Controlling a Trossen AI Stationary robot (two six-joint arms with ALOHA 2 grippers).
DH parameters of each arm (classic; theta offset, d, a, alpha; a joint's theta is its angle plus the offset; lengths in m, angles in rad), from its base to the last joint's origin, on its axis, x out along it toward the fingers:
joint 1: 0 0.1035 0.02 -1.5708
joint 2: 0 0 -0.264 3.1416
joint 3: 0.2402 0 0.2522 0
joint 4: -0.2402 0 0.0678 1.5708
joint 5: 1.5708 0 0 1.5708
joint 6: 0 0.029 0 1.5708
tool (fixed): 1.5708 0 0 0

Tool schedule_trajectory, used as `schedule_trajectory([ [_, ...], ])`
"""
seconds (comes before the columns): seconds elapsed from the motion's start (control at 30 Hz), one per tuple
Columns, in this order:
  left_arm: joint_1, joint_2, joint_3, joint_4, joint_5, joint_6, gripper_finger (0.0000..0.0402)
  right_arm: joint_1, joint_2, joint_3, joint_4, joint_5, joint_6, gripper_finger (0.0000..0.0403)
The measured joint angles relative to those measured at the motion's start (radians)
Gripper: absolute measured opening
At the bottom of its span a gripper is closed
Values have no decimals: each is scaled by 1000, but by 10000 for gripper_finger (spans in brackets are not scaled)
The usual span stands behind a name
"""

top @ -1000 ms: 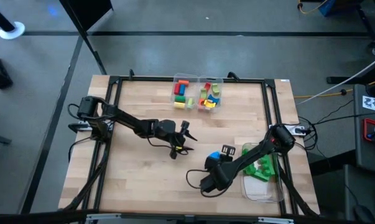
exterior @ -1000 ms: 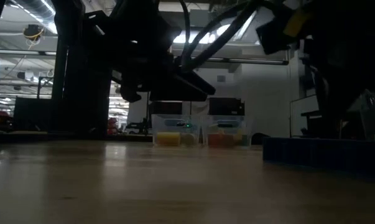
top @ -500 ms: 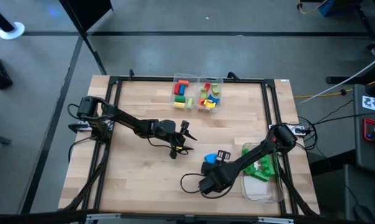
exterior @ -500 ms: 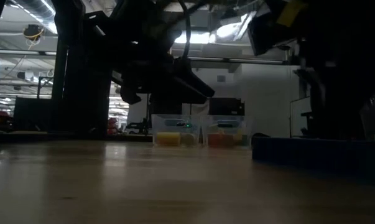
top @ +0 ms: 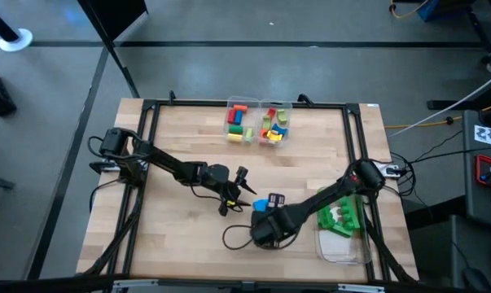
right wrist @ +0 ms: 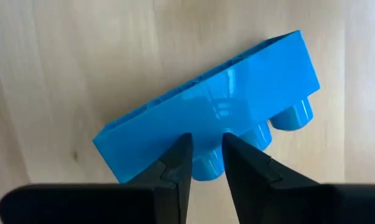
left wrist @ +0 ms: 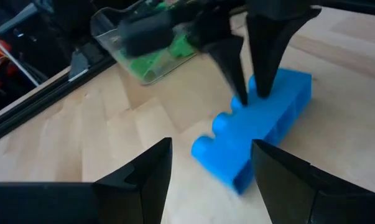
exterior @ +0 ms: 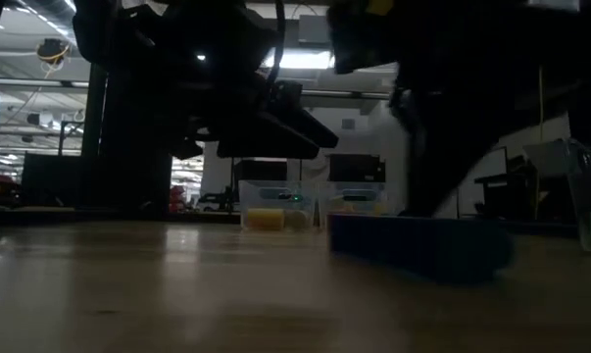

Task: Sort blocks by size
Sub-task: Put the blue 4 stud game piece into the bottom transparent bin

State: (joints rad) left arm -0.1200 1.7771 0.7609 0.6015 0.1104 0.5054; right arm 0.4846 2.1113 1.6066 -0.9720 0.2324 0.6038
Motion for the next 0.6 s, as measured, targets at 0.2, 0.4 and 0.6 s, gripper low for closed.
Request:
schedule_trajectory([
  [0.2, -3, 0, 0, -38, 1, 0, 202, -60, 1, 0, 66, -17, -170, 92],
  [0.4, 23, -1, 0, -137, -5, 0, 202, -114, 1, 0, 71, -18, -273, 92],
  [0.6, 37, -1, 0, -194, -10, 21, 202, -150, 1, 0, 80, -24, -325, 92],
])
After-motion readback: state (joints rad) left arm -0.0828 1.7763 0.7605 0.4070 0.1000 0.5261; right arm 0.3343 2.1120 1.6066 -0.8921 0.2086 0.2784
